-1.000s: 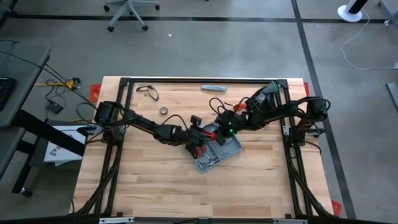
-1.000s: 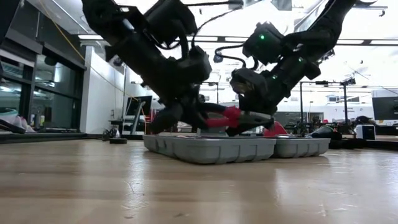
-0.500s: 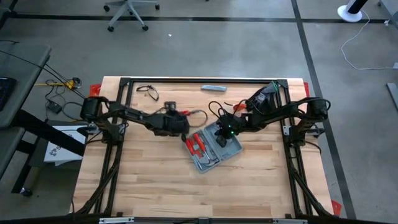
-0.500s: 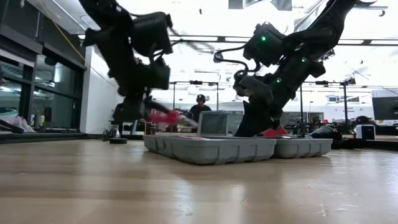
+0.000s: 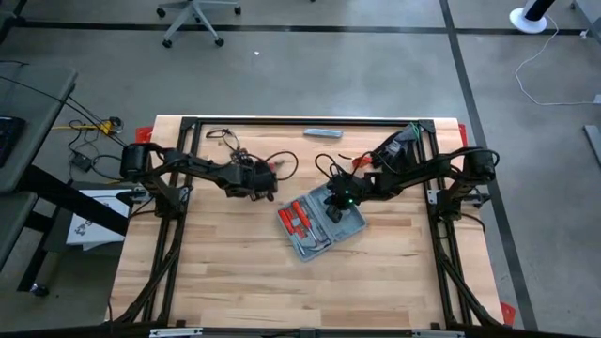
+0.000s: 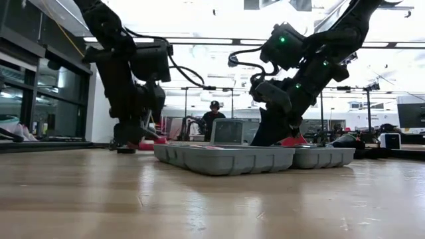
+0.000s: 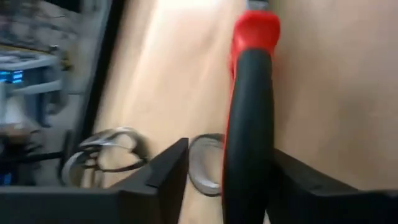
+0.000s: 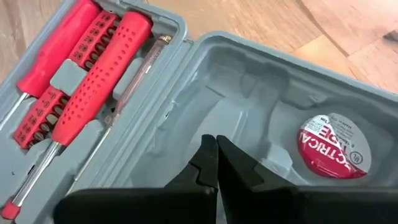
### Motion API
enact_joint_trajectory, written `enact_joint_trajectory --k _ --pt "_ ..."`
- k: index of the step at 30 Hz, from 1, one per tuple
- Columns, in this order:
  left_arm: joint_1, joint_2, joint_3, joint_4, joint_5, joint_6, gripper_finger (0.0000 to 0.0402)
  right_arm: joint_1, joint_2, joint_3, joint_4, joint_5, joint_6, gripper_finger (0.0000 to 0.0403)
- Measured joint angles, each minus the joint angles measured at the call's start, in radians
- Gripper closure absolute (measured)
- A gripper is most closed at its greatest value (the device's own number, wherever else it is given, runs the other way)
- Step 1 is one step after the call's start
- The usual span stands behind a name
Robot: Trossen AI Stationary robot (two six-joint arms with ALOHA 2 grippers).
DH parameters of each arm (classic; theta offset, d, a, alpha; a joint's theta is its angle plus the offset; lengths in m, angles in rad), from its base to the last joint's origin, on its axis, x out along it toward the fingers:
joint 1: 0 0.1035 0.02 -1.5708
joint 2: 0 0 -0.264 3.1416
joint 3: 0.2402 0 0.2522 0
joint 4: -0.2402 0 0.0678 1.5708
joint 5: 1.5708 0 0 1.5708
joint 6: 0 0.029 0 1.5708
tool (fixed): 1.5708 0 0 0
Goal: Prefit tool cases
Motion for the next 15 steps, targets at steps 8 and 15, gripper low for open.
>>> enact_joint_trajectory --k 8,15 --pt "-0.043 -0.039 0.001 -0.044 -0.027 -0.017 0.0191 0.01 -0.054 -0.002 -0.016 0.007 -0.001 0.0403" --pt "-0.093 -0.175 0.001 -0.086 -0.055 -0.069 0.0191 0.049 -0.158 -0.002 -0.041 0.041 -0.008 0.0403"
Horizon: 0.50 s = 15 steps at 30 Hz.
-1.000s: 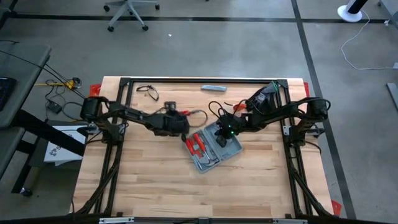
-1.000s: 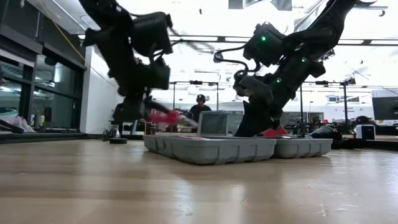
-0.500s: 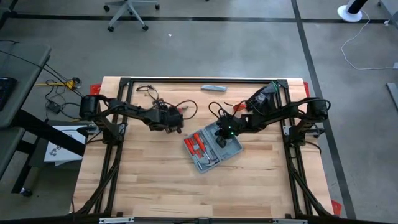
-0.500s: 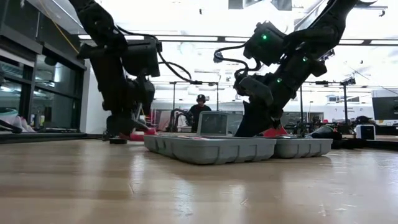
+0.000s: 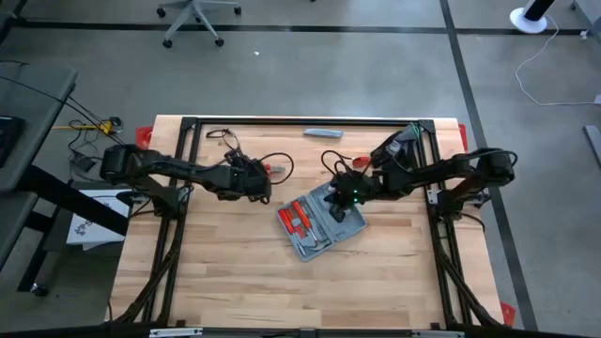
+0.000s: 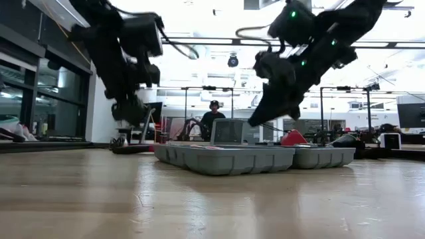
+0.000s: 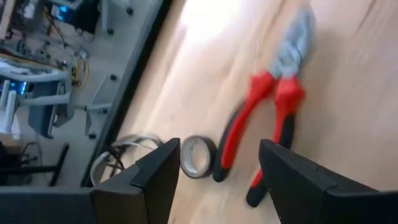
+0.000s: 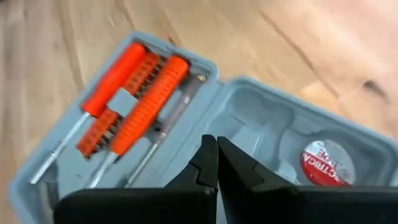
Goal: Prefit tool cases
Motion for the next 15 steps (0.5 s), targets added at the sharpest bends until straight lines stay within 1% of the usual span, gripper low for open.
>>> enact_joint_trajectory --k 3,6,8,10,14,15 --pt "-0.029 -0.076 0.0 0.007 -0.021 0.0 0.0191 0.033 -0.042 0.0 -0.049 0.042 0.004 0.0403" --pt "-0.051 -0.141 0.0 0.035 0.004 -0.017 0.0191 0.082 -0.076 0.0 -0.116 0.089 0.03 0.0403" --pt "-0.058 -0.164 0.0 0.085 0.059 -0.026 0.0191 0.122 -0.089 0.0 -0.166 0.131 0.058 0.0403" --pt "-0.063 -0.167 -0.01 0.176 0.123 -0.023 0.0191 0.168 -0.09 0.0 -0.203 0.174 0.096 0.0403" --pt "-0.062 -0.12 -0.052 0.396 0.25 0.054 0.0196 0.258 -0.084 0.0 -0.254 0.245 0.192 0.0403" --pt "-0.06 -0.099 -0.057 0.434 0.266 0.075 0.0199 0.282 -0.084 0.0 -0.268 0.262 0.219 0.0403"
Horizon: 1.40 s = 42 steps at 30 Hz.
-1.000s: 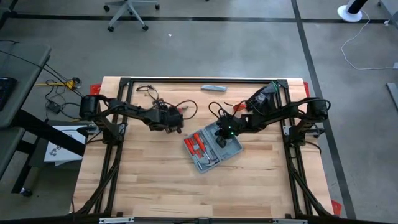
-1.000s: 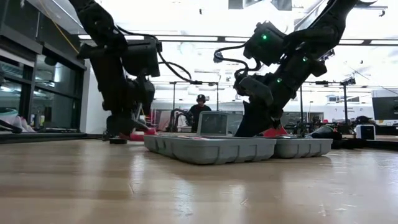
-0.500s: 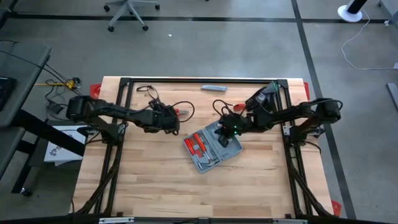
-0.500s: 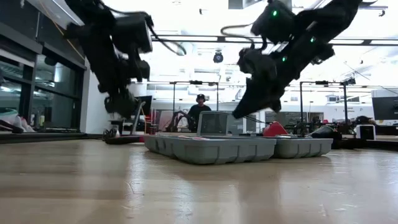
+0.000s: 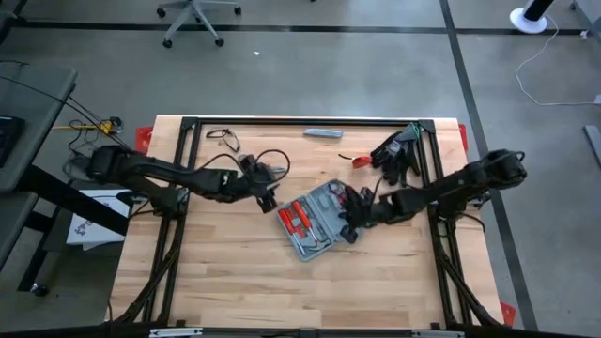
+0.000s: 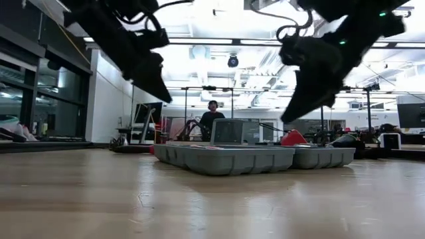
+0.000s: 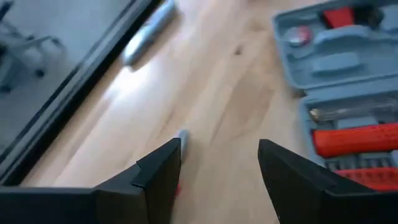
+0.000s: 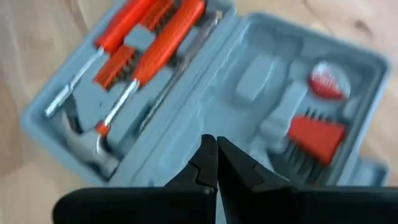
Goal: Prefit tool cases
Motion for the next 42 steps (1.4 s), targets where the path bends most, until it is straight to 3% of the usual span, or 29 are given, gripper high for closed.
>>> enact_joint_trajectory --k 7,12,16,23,30,42 --pt "0.053 0.185 -0.011 0.144 0.019 0.116 0.0233 0.159 0.0 0.0 -0.027 0.119 0.193 0.0403" --pt "0.097 0.302 -0.011 0.189 0.121 0.126 0.0255 0.257 0.017 0.0 -0.067 0.207 0.352 0.0403" --pt "0.104 0.35 -0.009 0.207 0.216 0.119 0.0278 0.298 0.073 0.0 -0.095 0.222 0.471 0.0403" --pt "0.057 0.357 -0.008 0.215 0.283 0.093 0.0331 0.282 0.226 0.002 -0.097 0.189 0.579 0.0403" --pt "-0.001 0.355 -0.009 0.208 0.447 0.061 0.0386 0.194 0.254 0.002 -0.02 0.172 0.449 0.0403" --pt "-0.084 0.304 -0.012 0.085 0.456 -0.013 0.04 0.069 0.259 -0.003 0.073 0.168 0.241 0.0403"
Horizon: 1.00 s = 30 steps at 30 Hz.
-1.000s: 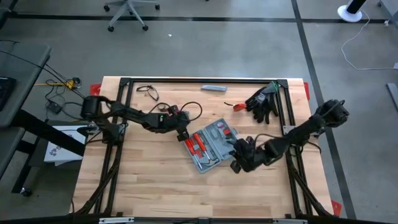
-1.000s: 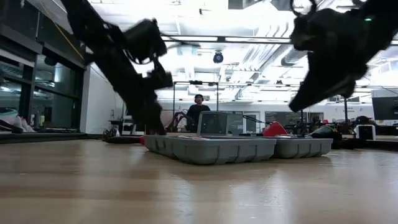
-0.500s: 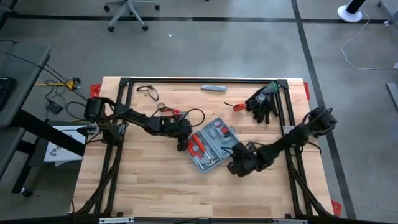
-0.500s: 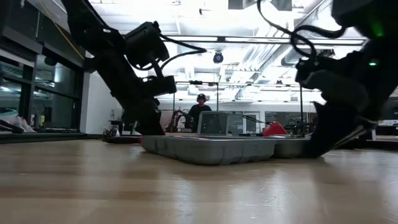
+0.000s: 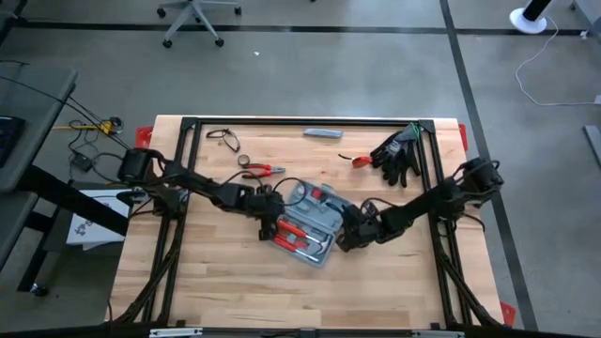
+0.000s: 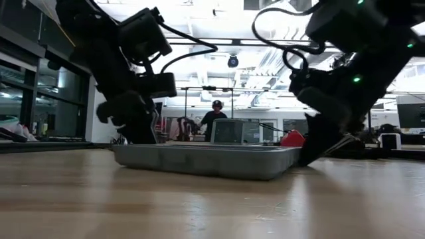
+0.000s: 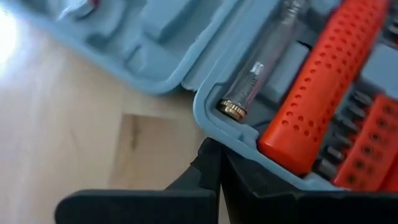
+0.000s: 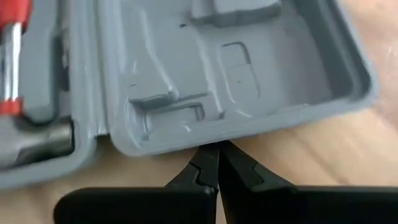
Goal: Prefit tool cases
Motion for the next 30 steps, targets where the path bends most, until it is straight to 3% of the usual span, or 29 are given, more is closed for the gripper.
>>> enact_joint_trajectory --k 11,18,30 --pt "-0.015 -0.035 -0.001 -0.042 -0.039 -0.012 0.0401 -0.16 0.006 -0.001 0.11 0.001 -0.208 0.0403" --pt "-0.014 -0.034 0.0 -0.039 -0.066 -0.013 0.0401 -0.254 0.003 0.004 0.124 -0.066 -0.304 0.0403" --pt "-0.017 -0.033 0.001 -0.01 -0.128 -0.01 0.0401 -0.198 -0.132 0.005 -0.03 -0.028 -0.266 0.0403"
